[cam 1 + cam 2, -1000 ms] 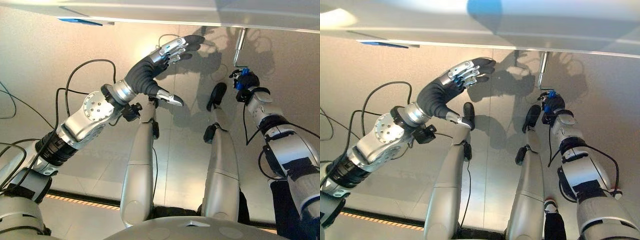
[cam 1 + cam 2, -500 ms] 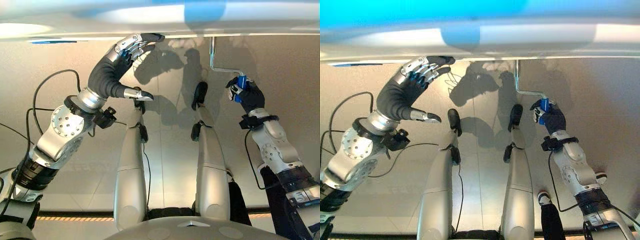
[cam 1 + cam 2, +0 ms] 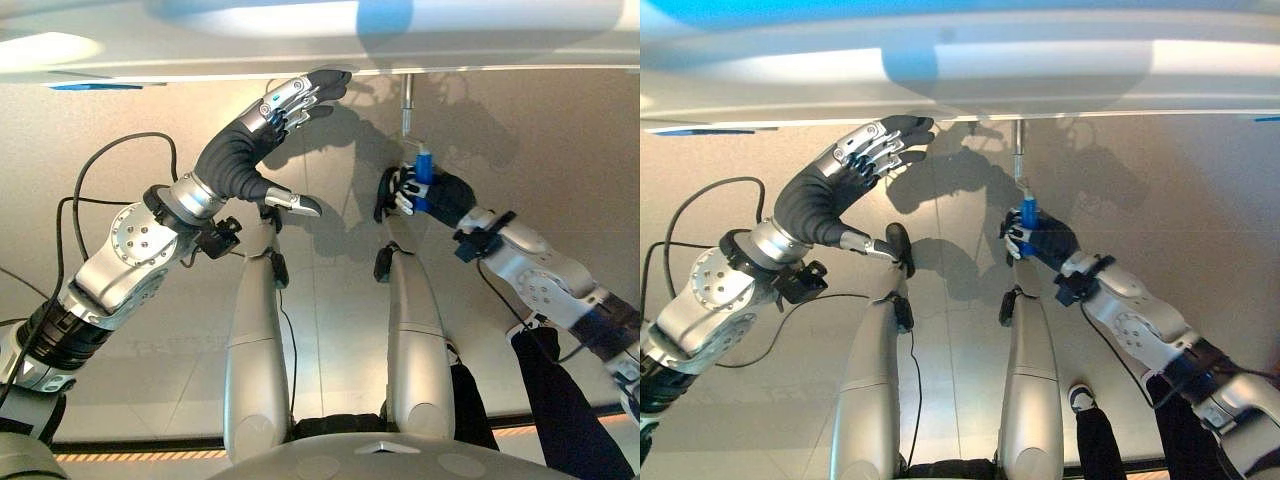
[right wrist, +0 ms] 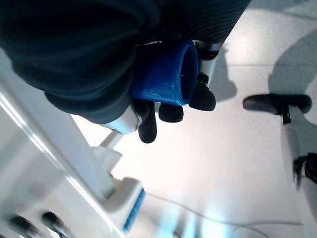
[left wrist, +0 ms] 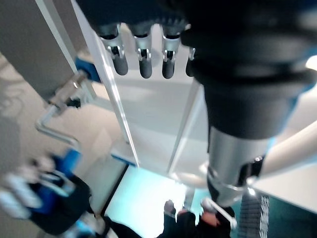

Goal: Raise the hospital bed

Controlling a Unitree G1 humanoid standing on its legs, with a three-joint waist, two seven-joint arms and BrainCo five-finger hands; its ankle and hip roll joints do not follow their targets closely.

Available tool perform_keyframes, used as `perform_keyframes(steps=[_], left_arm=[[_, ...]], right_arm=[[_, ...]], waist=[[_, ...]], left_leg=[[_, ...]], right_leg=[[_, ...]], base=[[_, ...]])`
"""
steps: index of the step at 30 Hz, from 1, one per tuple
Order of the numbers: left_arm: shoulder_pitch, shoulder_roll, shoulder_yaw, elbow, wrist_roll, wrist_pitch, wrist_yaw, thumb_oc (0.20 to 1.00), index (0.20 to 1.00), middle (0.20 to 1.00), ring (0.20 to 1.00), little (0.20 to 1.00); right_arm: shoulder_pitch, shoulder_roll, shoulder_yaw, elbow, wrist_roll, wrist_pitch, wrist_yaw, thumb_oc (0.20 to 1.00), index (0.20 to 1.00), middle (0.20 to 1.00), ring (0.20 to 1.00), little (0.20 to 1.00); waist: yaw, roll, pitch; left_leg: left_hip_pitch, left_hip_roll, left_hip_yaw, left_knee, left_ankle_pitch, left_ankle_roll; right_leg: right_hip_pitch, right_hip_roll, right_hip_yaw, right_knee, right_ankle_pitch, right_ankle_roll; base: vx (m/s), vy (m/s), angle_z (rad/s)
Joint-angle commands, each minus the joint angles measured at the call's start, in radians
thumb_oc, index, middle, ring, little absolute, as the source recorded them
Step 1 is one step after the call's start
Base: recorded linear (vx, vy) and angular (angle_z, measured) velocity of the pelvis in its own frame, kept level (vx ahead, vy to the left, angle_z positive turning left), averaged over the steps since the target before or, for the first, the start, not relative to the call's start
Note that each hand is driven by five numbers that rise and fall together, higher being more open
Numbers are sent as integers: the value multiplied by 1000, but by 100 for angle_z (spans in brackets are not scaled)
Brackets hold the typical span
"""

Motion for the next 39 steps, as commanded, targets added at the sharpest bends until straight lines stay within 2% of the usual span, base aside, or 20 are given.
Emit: perform_keyframes(steps=[1, 6, 7, 10, 15, 18, 19, 21, 22, 23, 24, 25, 28, 29, 31, 32, 33, 34, 35, 39], left_arm=[[18, -65, 20, -70, -11, -57, 16, 1000, 1000, 1000, 1000, 1000], [1, -109, -10, -58, -7, -50, 34, 1000, 1000, 1000, 1000, 1000], [-3, -133, -17, -49, -7, -50, 37, 1000, 1000, 1000, 1000, 1000], [-11, -139, -21, -52, -9, -51, 41, 1000, 1000, 1000, 1000, 1000], [-28, -172, -44, -64, -37, -46, 35, 1000, 1000, 1000, 1000, 1000], [-49, -199, -66, -60, -51, -37, 31, 1000, 1000, 1000, 1000, 1000], [-65, -198, -59, -66, -58, -36, 30, 1000, 1000, 1000, 1000, 1000], [-76, -205, -67, -71, -62, -32, 22, 1000, 1000, 1000, 1000, 1000], [-71, -204, -78, -69, -64, -27, 17, 1000, 1000, 1000, 1000, 1000], [-91, -196, -79, -71, -64, -26, 13, 1000, 1000, 1000, 1000, 1000], [-83, -193, -87, -72, -65, -26, 10, 1000, 1000, 1000, 1000, 1000], [-102, -186, -84, -70, -63, -28, 6, 1000, 1000, 1000, 1000, 1000], [-103, -169, -81, -69, -68, -29, -10, 1000, 1000, 1000, 1000, 1000], [-93, -173, -87, -67, -69, -29, -10, 1000, 1000, 1000, 1000, 1000], [-107, -164, -82, -65, -75, -30, -15, 1000, 1000, 1000, 1000, 1000], [-96, -164, -84, -64, -78, -31, -20, 1000, 1000, 1000, 1000, 1000], [-100, -158, -75, -62, -85, -30, -32, 1000, 1000, 1000, 1000, 1000], [-90, -162, -81, -61, -86, -29, -32, 1000, 1000, 1000, 1000, 1000], [-92, -152, -67, -59, -89, -34, -42, 1000, 1000, 1000, 1000, 1000], [-59, -129, -44, -64, -87, -37, -51, 1000, 1000, 1000, 1000, 1000]], right_arm=[[-115, 51, 20, -111, -75, -49, 81, 200, 200, 200, 200, 200], [-213, 193, 86, -3, -116, -37, 64, 200, 200, 200, 200, 200], [-219, 259, 84, 77, -128, -35, 50, 200, 200, 200, 200, 200], [-237, 319, 87, 161, -181, -33, 27, 200, 200, 200, 200, 200], [-267, 523, 17, 639, -380, -16, -93, 200, 200, 200, 200, 200], [-302, 569, -77, 916, -492, -4, -159, 200, 200, 200, 200, 200], [-332, 566, -104, 978, -522, -3, -172, 200, 200, 200, 200, 200], [-341, 538, -181, 1101, -567, 6, -208, 200, 200, 200, 200, 200], [-329, 516, -206, 1151, -587, 16, -215, 200, 200, 200, 200, 200], [-349, 497, -218, 1180, -615, 19, -213, 200, 200, 200, 200, 200], [-336, 481, -227, 1210, -637, 26, -216, 200, 200, 200, 200, 200], [-347, 454, -242, 1228, -643, 29, -212, 200, 200, 200, 200, 200], [-330, 336, -305, 1304, -650, 45, -212, 200, 200, 200, 200, 200], [-317, 339, -303, 1307, -650, 45, -210, 200, 200, 200, 200, 200], [-325, 288, -320, 1320, -660, 48, -211, 200, 200, 200, 200, 200], [-305, 269, -332, 1326, -649, 47, -210, 200, 200, 200, 200, 200], [-290, 212, -366, 1336, -623, 45, -204, 200, 200, 200, 200, 200], [-278, 214, -364, 1339, -623, 45, -203, 200, 200, 200, 200, 200], [-269, 158, -420, 1349, -558, 40, -206, 200, 200, 200, 200, 200], [-216, 58, -512, 1349, -444, 21, -206, 200, 200, 200, 200, 200]], waist=[[53, 44, -19], [83, 61, -19], [95, 65, -19], [105, 71, -19], [134, 94, -19], [144, 106, -19], [144, 109, -19], [147, 119, -19], [148, 123, -19], [148, 126, -19], [148, 128, -19], [145, 129, -19], [139, 137, -19], [142, 138, -19], [137, 142, -19], [136, 143, -19], [129, 145, -19], [131, 146, -19], [124, 148, -19], [110, 148, -19]], left_leg=[[38, 15, -38, -59, 34, -29], [33, 7, -46, -61, 34, -25], [32, 3, -50, -61, 33, -24], [31, 1, -54, -60, 32, -23], [26, -7, -61, -56, 28, -19], [18, -13, -64, -52, 25, -17], [-20, -17, -60, -58, 60, -9], [-29, -22, -61, -52, 56, -6], [-2, -22, -66, -44, 21, -12], [-37, -24, -59, -47, 52, -4], [-9, -24, -64, -35, 18, -12], [-46, -25, -57, -35, 47, -3], [-53, -28, -51, -24, 40, -3], [-22, -26, -58, -17, 7, -10], [-54, -26, -48, -24, 38, -2], [-23, -25, -54, -16, 6, -10], [-49, -25, -42, -24, 36, -2], [-19, -25, -50, -18, 5, -9], [-49, -25, -40, -23, 36, -2], [-44, -20, -34, -22, 34, -3]], right_leg=[[40, 6, -58, 60, -68, 48], [46, 0, -68, 55, -66, 47], [51, -1, -70, 51, -65, 47], [54, -3, -73, 48, -64, 46], [61, -7, -79, 42, -63, 45], [60, -9, -82, 36, -62, 45], [30, -11, -90, 21, -30, 35], [28, -11, -88, 19, -31, 36], [50, -11, -80, 33, -62, 45], [20, -12, -87, 22, -32, 36], [43, -10, -77, 36, -62, 44], [10, -12, -84, 28, -34, 35], [-5, -14, -73, 39, -39, 34], [21, -11, -65, 51, -68, 43], [-8, -13, -70, 41, -40, 35], [16, -11, -59, 54, -70, 44], [-11, -12, -63, 45, -44, 36], [15, -10, -54, 57, -72, 45], [-16, -11, -59, 47, -44, 37], [-22, -7, -52, 52, -49, 40]], base=[[10, 17, -8], [5, 9, 1], [6, 8, 6], [0, 0, 0], [2, 20, 5], [-23, 25, 5], [-65, 19, 5], [-8, 22, 10], [-2, 24, 19], [59, 26, 13], [-54, 39, 12], [6, 36, 4], [5, 27, 5], [4, 34, 7], [1, 7, 2], [0, 0, 0], [57, 8, -3], [-48, 3, -3], [5, -2, -4], [-8, 8, -4]])
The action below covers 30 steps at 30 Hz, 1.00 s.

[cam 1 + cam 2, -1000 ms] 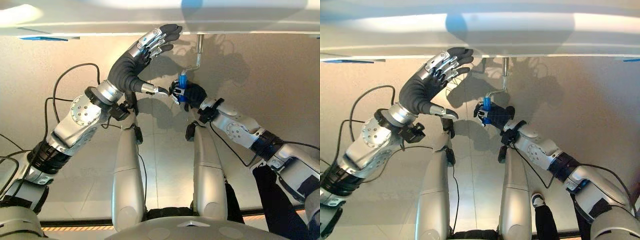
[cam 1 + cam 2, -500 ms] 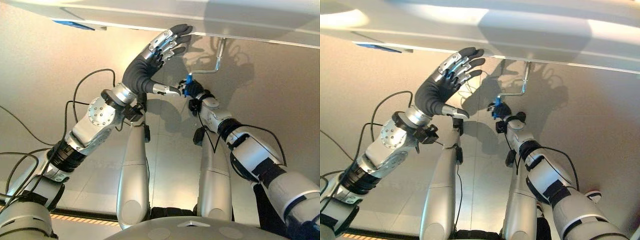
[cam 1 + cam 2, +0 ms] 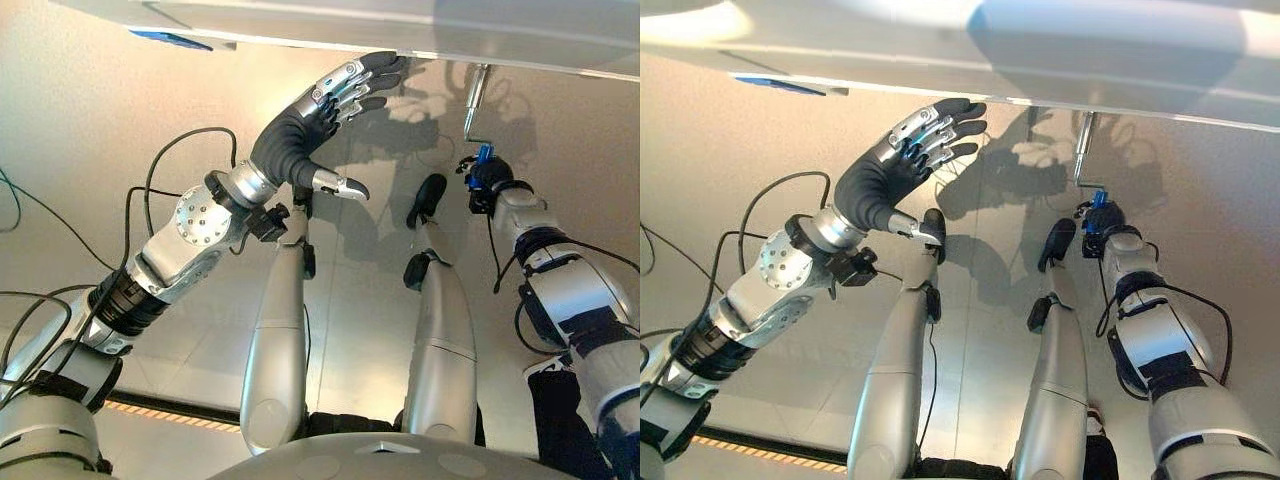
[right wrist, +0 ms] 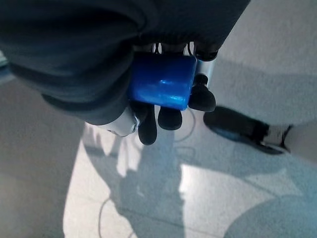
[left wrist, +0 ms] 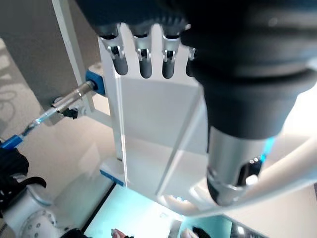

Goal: Raise the hospital bed

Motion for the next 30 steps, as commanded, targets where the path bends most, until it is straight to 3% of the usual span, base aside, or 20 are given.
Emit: perform_keyframes(steps=[1, 9, 13, 15, 16, 17, 19, 20, 24, 25, 28, 30], left_arm=[[55, 18, 78, -129, -18, -43, -31, 1000, 1000, 1000, 1000, 1000], [106, 64, 127, -133, -16, -40, -39, 1000, 1000, 1000, 1000, 1000], [160, 73, 180, -152, -16, -42, -42, 1000, 1000, 1000, 1000, 1000], [259, 74, 256, -176, -3, -37, -39, 1000, 1000, 1000, 1000, 1000], [306, 69, 310, -181, 4, -35, -36, 1000, 1000, 1000, 1000, 1000], [312, 68, 304, -180, 3, -34, -36, 1000, 1000, 1000, 1000, 1000], [337, 73, 354, -189, 9, -36, -31, 1000, 1000, 1000, 1000, 1000], [348, 72, 348, -189, 8, -35, -31, 1000, 1000, 1000, 1000, 1000], [389, 102, 400, -219, -6, -35, -42, 1000, 1000, 1000, 1000, 1000], [392, 102, 402, -220, -6, -35, -43, 1000, 1000, 1000, 1000, 1000], [408, 120, 405, -239, -14, -41, -51, 1000, 1000, 1000, 1000, 1000], [407, 121, 403, -239, -14, -41, -53, 1000, 1000, 1000, 1000, 1000]], right_arm=[[108, -238, -57, 69, 125, -1, -73, 200, 200, 200, 200, 200], [258, -444, -182, 76, 192, -18, -52, 200, 200, 200, 200, 200], [363, -469, -238, -52, 269, -61, -24, 200, 200, 200, 200, 200], [536, -445, -298, -374, 335, -111, -21, 200, 200, 200, 200, 200], [668, -420, -374, -636, 399, -177, 9, 200, 200, 200, 200, 200], [680, -417, -373, -638, 397, -175, 7, 200, 200, 200, 200, 200], [840, -392, -443, -994, 448, -232, 76, 200, 200, 200, 200, 200], [856, -390, -441, -998, 447, -230, 75, 200, 200, 200, 200, 200], [996, -394, -449, -1350, 515, -237, 188, 200, 200, 200, 200, 200], [999, -393, -450, -1354, 515, -236, 188, 200, 200, 200, 200, 200], [974, -398, -312, -1536, 593, -188, 279, 200, 200, 200, 200, 200], [957, -412, -271, -1563, 594, -170, 289, 200, 200, 200, 200, 200]], waist=[[-44, 57, -17], [-98, 17, -17], [-123, -14, -17], [-147, -46, -17], [-167, -69, -17], [-164, -68, -17], [-191, -96, -17], [-188, -95, -17], [-206, -119, -17], [-206, -119, -17], [-193, -119, -17], [-188, -115, -17]], left_leg=[[3, -1, 14, 4, -21, 7], [36, 16, 25, -6, -21, -4], [45, 21, 28, -8, -20, -8], [82, 29, 26, -4, -51, -18], [61, 32, 37, -8, -26, -12], [85, 32, 27, -3, -51, -19], [58, 35, 40, -17, -18, -12], [87, 35, 30, -10, -48, -19], [92, 41, 33, -16, -47, -21], [93, 41, 33, -16, -47, -21], [90, 41, 30, -22, -38, -17], [89, 41, 29, -23, -36, -17]], right_leg=[[27, 13, -3, 11, -41, 64], [40, 19, 1, 12, -45, 67], [45, 24, 2, 14, -45, 68], [74, 31, 15, 26, -76, 78], [53, 32, 10, 17, -52, 71], [75, 34, 16, 26, -76, 79], [50, 34, 12, 11, -44, 71], [78, 35, 17, 22, -73, 80], [83, 38, 17, 17, -71, 81], [84, 38, 17, 17, -71, 81], [84, 36, 11, 17, -65, 80], [85, 35, 9, 19, -67, 79]], base=[[0, 0, 0], [3, -11, 2], [2, -5, 1], [38, -6, -4], [60, -10, -9], [1, -33, -11], [-9, -27, -16], [-3, -23, -12], [12, -11, -2], [0, 0, 0], [-2, -13, 0], [0, 0, 0]])
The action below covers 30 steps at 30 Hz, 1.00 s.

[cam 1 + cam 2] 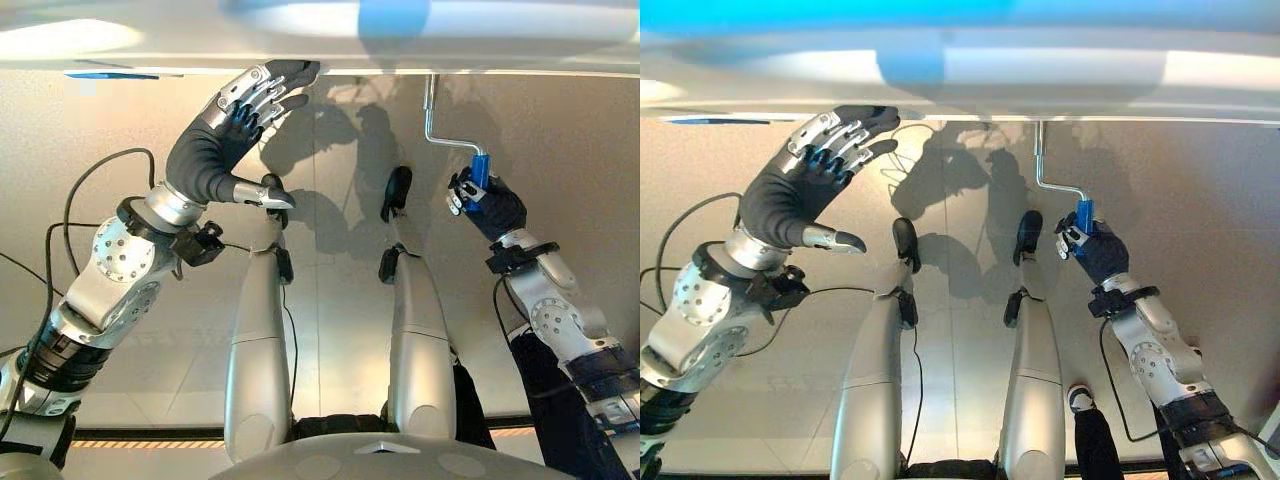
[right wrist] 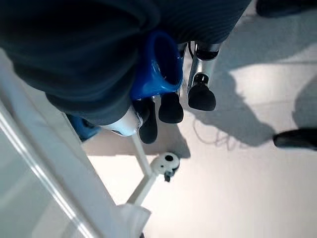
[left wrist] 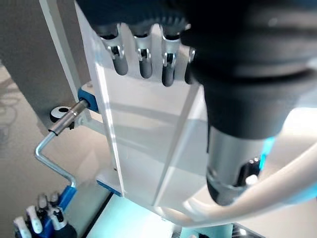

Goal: Raise the hospital bed

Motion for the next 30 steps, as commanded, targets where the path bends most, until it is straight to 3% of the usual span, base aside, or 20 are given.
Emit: perform_keyframes(steps=[1, 4, 5, 8, 14, 15, 17, 19, 20, 21, 27, 30], left_arm=[[54, -5, 47, -76, -12, -41, -24, 1000, 1000, 1000, 1000, 1000], [18, -15, -3, -54, -5, -47, -17, 1000, 1000, 1000, 1000, 1000], [20, -15, -1, -54, -5, -48, -17, 1000, 1000, 1000, 1000, 1000], [-55, -45, -71, -15, 6, -53, 0, 1000, 1000, 1000, 1000, 1000], [-136, -114, -146, 16, -2, -56, 24, 1000, 1000, 1000, 1000, 1000], [-137, -113, -146, 17, -2, -56, 24, 1000, 1000, 1000, 1000, 1000], [-152, -133, -167, 20, 3, -54, 35, 1000, 1000, 1000, 1000, 1000], [-158, -139, -171, 18, 3, -54, 39, 1000, 1000, 1000, 1000, 1000], [-159, -149, -174, 14, 0, -51, 44, 1000, 1000, 1000, 1000, 1000], [-158, -148, -173, 13, 0, -51, 44, 1000, 1000, 1000, 1000, 1000], [-187, -185, -209, 14, -19, -46, 49, 1000, 1000, 1000, 1000, 1000], [-199, -199, -215, 5, -29, -47, 49, 1000, 1000, 1000, 1000, 1000]], right_arm=[[97, -173, -120, -196, 75, -133, 135, 200, 200, 200, 200, 200], [-50, -176, 79, -187, 86, -96, 154, 200, 200, 200, 200, 200], [-55, -175, 84, -185, 86, -96, 154, 200, 200, 200, 200, 200], [-282, -86, 286, -94, 57, -90, 123, 200, 200, 200, 200, 200], [-568, 77, 493, 103, -30, -65, 60, 200, 200, 200, 200, 200], [-570, 78, 494, 105, -30, -65, 60, 200, 200, 200, 200, 200], [-643, 169, 542, 200, -60, -52, 37, 200, 200, 200, 200, 200], [-661, 206, 550, 243, -68, -50, 28, 200, 200, 200, 200, 200], [-695, 272, 561, 345, -118, -43, 1, 200, 200, 200, 200, 200], [-697, 274, 562, 347, -119, -44, 2, 200, 200, 200, 200, 200], [-783, 478, 525, 767, -250, -23, -100, 200, 200, 200, 200, 200], [-832, 516, 462, 990, -342, -13, -155, 200, 200, 200, 200, 200]], waist=[[-44, -19, -23], [-17, -4, -23], [-19, -5, -23], [12, 12, -23], [65, 43, -23], [65, 43, -23], [85, 54, -23], [91, 58, -23], [108, 67, -23], [107, 67, -23], [142, 90, -23], [158, 103, -23]], left_leg=[[72, 48, -27, -75, 37, -56], [69, 46, -32, -77, 42, -55], [69, 46, -33, -77, 42, -55], [66, 42, -41, -77, 44, -52], [58, 34, -53, -78, 46, -49], [58, 34, -53, -77, 46, -49], [54, 29, -58, -75, 44, -48], [52, 28, -61, -74, 43, -47], [51, 25, -63, -74, 42, -45], [50, 25, -63, -74, 42, -45], [42, 17, -71, -71, 38, -42], [31, 10, -76, -63, 33, -40]], right_leg=[[39, 43, -52, 87, -86, 29], [44, 41, -63, 86, -84, 27], [44, 41, -63, 86, -84, 27], [48, 36, -69, 85, -83, 25], [54, 26, -83, 82, -83, 23], [53, 26, -84, 82, -83, 23], [59, 22, -90, 77, -82, 22], [59, 22, -91, 75, -81, 22], [63, 20, -94, 71, -81, 22], [64, 20, -94, 70, -80, 22], [68, 17, -101, 60, -78, 21], [66, 16, -103, 60, -80, 20]], base=[[-1, -32, 0], [0, 0, 0], [0, 0, 0], [0, 0, 0], [1, 2, 1], [10, 11, 6], [0, 0, 0], [0, 0, 0], [0, 0, 0], [10, 19, 3], [7, 14, 3], [9, 24, 4]])
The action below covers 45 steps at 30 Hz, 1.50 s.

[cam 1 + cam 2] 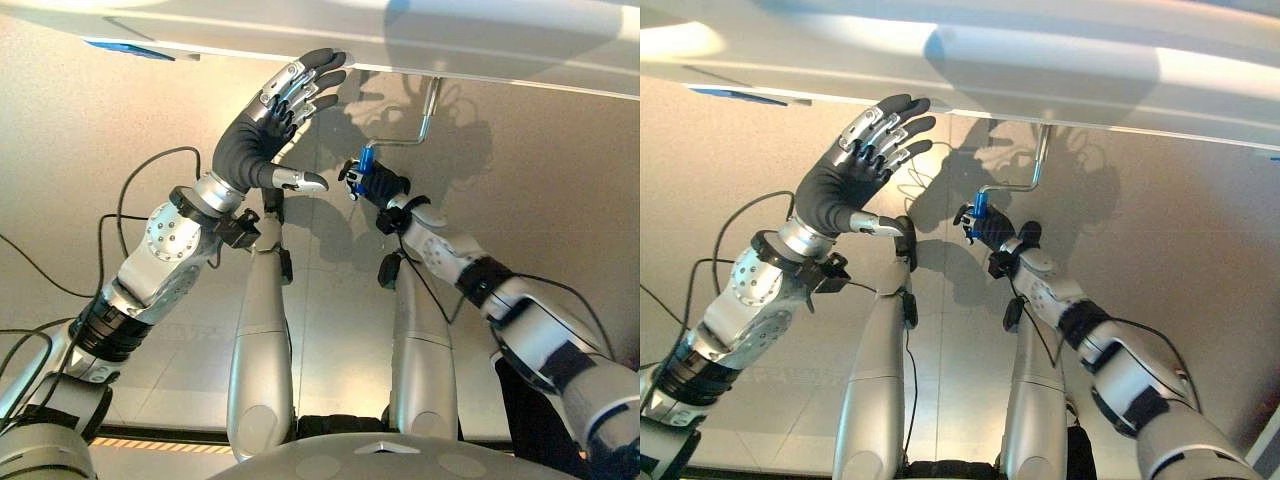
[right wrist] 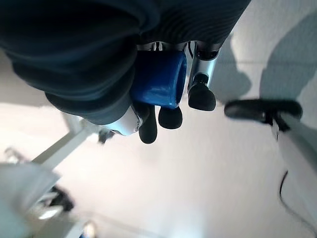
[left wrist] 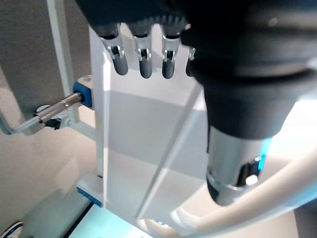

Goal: Raise the hospital bed

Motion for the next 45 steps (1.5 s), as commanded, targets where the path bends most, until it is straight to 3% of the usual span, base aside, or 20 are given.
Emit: perform_keyframes(steps=[1, 4, 5, 6, 7, 12, 15, 16, 17, 19, 20, 21, 22, 26, 34, 40, 42, 43, 44, 45], left_arm=[[3, -33, -3, -133, -35, -43, -5, 1000, 1000, 1000, 1000, 1000], [-6, -32, -14, -130, -35, -38, -9, 1000, 1000, 1000, 1000, 1000], [-29, -28, -17, -129, -32, -35, -9, 1000, 1000, 1000, 1000, 1000], [-19, -30, -23, -127, -33, -35, -9, 1000, 1000, 1000, 1000, 1000], [-43, -22, -23, -129, -33, -31, -12, 1000, 1000, 1000, 1000, 1000], [-61, -7, -29, -124, -40, -30, -34, 1000, 1000, 1000, 1000, 1000], [-64, 6, -27, -124, -45, -34, -45, 1000, 1000, 1000, 1000, 1000], [-54, 3, -33, -122, -46, -34, -46, 1000, 1000, 1000, 1000, 1000], [-60, 16, -25, -126, -54, -35, -56, 1000, 1000, 1000, 1000, 1000], [-40, 22, -27, -125, -58, -37, -64, 1000, 1000, 1000, 1000, 1000], [-50, 24, -23, -126, -57, -37, -64, 1000, 1000, 1000, 1000, 1000], [-34, 40, -22, -126, -58, -38, -68, 1000, 1000, 1000, 1000, 1000], [-42, 47, -14, -126, -57, -39, -69, 1000, 1000, 1000, 1000, 1000], [-28, 55, 3, -123, -59, -45, -69, 1000, 1000, 1000, 1000, 1000], [-9, 69, 27, -121, -67, -46, -72, 1000, 1000, 1000, 1000, 1000], [74, 69, 101, -138, -46, -46, -65, 1000, 1000, 1000, 1000, 1000], [119, 68, 151, -143, -31, -48, -57, 1000, 1000, 1000, 1000, 1000], [156, 66, 183, -147, -22, -45, -54, 1000, 1000, 1000, 1000, 1000], [166, 65, 177, -147, -23, -44, -54, 1000, 1000, 1000, 1000, 1000], [168, 63, 197, -149, -19, -44, -52, 1000, 1000, 1000, 1000, 1000]], right_arm=[[-81, 16, -22, 114, -202, 14, -49, 200, 200, 200, 200, 200], [-95, -10, -51, 208, -278, 29, -58, 200, 200, 200, 200, 200], [-111, -37, -78, 262, -309, 37, -76, 200, 200, 200, 200, 200], [-98, -33, -77, 264, -309, 38, -75, 200, 200, 200, 200, 200], [-111, -68, -105, 325, -348, 51, -81, 200, 200, 200, 200, 200], [-58, -176, -170, 392, -394, 60, -84, 200, 200, 200, 200, 200], [-18, -244, -212, 409, -384, 59, -84, 200, 200, 200, 200, 200], [-6, -241, -210, 411, -384, 60, -84, 200, 200, 200, 200, 200], [1, -298, -241, 416, -373, 55, -88, 200, 200, 200, 200, 200], [43, -332, -267, 420, -348, 52, -90, 200, 200, 200, 200, 200], [34, -337, -271, 416, -347, 51, -90, 200, 200, 200, 200, 200], [70, -376, -300, 426, -329, 48, -89, 200, 200, 200, 200, 200], [69, -394, -318, 430, -318, 45, -91, 200, 200, 200, 200, 200], [123, -478, -405, 447, -235, 30, -98, 200, 200, 200, 200, 200], [186, -579, -468, 455, -203, 16, -98, 200, 200, 200, 200, 200], [340, -609, -534, 140, -45, -86, -72, 200, 200, 200, 200, 200], [445, -607, -590, -57, -13, -129, -64, 200, 200, 200, 200, 200], [541, -596, -645, -245, -6, -165, -66, 200, 200, 200, 200, 200], [556, -593, -644, -250, -8, -163, -69, 200, 200, 200, 200, 200], [583, -584, -675, -318, 3, -183, -62, 200, 200, 200, 200, 200]], waist=[[18, 97, -20], [20, 105, -20], [17, 109, -20], [19, 110, -20], [16, 115, -20], [4, 122, -20], [-1, 123, -20], [1, 124, -20], [-6, 127, -20], [-11, 129, -20], [-12, 129, -20], [-16, 129, -20], [-21, 129, -20], [-36, 123, -20], [-58, 109, -20], [-107, 57, -20], [-127, 40, -20], [-143, 21, -20], [-140, 22, -20], [-149, 15, -20]], left_leg=[[-9, -30, -12, 10, -37, 19], [-18, -33, -11, 17, -41, 20], [-54, -37, -5, 13, -8, 29], [-24, -35, -11, 19, -40, 22], [-60, -38, -3, 15, -11, 31], [-61, -37, 5, 20, -15, 33], [-58, -38, 7, 24, -17, 33], [-28, -38, 0, 30, -49, 26], [-59, -38, 7, 25, -17, 33], [-25, -37, 2, 34, -51, 27], [-54, -37, 10, 28, -21, 34], [-22, -35, 4, 36, -52, 27], [-49, -35, 13, 31, -23, 33], [-38, -31, 19, 28, -23, 31], [-20, -24, 22, 32, -27, 25], [-4, -16, 30, 20, -21, 19], [-3, -11, 32, 18, -21, 16], [1, -8, 34, 19, -24, 16], [29, -8, 24, 25, -52, 9], [-1, -7, 34, 18, -23, 16]], right_leg=[[47, -21, -25, 21, -58, 79], [40, -23, -24, 24, -60, 78], [6, -26, -32, 15, -29, 69], [32, -24, -23, 27, -58, 78], [-1, -26, -30, 19, -30, 69], [-12, -26, -19, 26, -36, 69], [-15, -24, -16, 34, -40, 71], [10, -22, -7, 46, -69, 80], [-20, -24, -12, 37, -41, 72], [5, -20, 0, 53, -73, 81], [-19, -23, -9, 42, -46, 72], [2, -20, 3, 60, -75, 82], [-23, -22, -5, 50, -49, 73], [-20, -21, 0, 52, -53, 74], [-11, -17, 8, 65, -61, 73], [-6, -10, 13, 67, -62, 75], [-7, -8, 14, 65, -62, 76], [-2, -4, 16, 62, -63, 77], [23, -2, 23, 73, -90, 85], [-3, -3, 17, 59, -60, 77]], base=[[8, 16, 5], [-16, 36, 6], [0, 32, 11], [-55, 42, 14], [10, 23, 14], [-7, 9, 3], [22, 1, -4], [-1, -2, -4], [56, 0, -2], [2, 6, -2], [0, 0, 0], [-46, 3, 0], [0, 0, 0], [-10, -9, 1], [1, -1, 0], [0, 0, 0], [8, -6, -5], [61, -14, -9], [-3, -19, -12], [-3, -8, -13]])
